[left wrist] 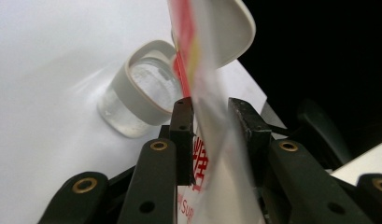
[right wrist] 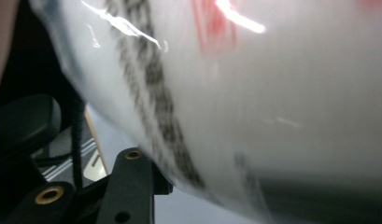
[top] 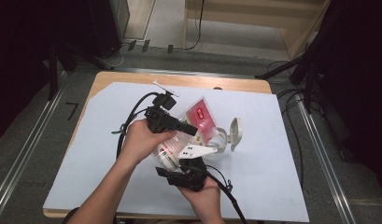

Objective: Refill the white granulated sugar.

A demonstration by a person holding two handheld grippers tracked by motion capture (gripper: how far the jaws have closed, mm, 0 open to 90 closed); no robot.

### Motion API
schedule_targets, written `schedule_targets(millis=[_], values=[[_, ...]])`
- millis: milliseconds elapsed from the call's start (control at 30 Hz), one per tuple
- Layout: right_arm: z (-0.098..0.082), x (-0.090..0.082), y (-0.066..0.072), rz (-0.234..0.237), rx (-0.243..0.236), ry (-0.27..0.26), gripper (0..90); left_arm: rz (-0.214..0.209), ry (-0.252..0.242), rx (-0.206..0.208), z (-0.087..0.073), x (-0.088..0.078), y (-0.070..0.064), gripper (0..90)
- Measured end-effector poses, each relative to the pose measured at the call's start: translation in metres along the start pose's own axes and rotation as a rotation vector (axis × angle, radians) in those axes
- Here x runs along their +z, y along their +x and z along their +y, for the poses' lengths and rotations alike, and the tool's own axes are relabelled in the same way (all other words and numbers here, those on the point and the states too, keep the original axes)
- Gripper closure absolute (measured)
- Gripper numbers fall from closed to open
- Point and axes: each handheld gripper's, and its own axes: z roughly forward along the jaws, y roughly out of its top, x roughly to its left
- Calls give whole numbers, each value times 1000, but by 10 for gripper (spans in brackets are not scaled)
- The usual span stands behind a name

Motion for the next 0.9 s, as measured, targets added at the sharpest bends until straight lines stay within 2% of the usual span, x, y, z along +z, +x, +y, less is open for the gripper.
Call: schedule_targets(millis=[33,100,133,167,200,267,300,367,467,500,567,633,800,900], values=[[1,2,0,7,3,1,574,4,5,7,0,0,-2,708],[1,3,0,16,6,-3,605,-24,3,4,0,-1,-2,691],[1,3,0,16,6,-3,605,-24,3,4,0,-1,-2,689],[0,3,-1,33,18,-13,620,-52,5,1,0,-4,-2,689],[0,3,-2,38,25,-14,623,-51,3,0,0,-5,-2,680],[-1,3,-4,45,42,-17,627,-32,-1,14,1,-6,-4,678],[-1,3,-5,47,44,-17,628,-9,13,30,1,-8,-5,684],[-3,2,-5,52,43,-15,628,24,22,54,1,-8,-7,751],[-4,3,-5,72,52,-19,629,47,36,60,1,-8,-9,764],[-4,3,-5,81,55,-20,630,63,39,63,1,-10,-10,785],[-4,3,-5,80,53,-21,631,69,43,65,1,-11,-10,827],[-4,1,-4,76,47,-28,636,92,49,102,1,-11,-11,882],[-1,0,-1,78,34,-36,635,96,34,91,2,-12,-12,889],[3,0,-1,88,28,-44,633,77,22,72,3,-10,-12,871]])
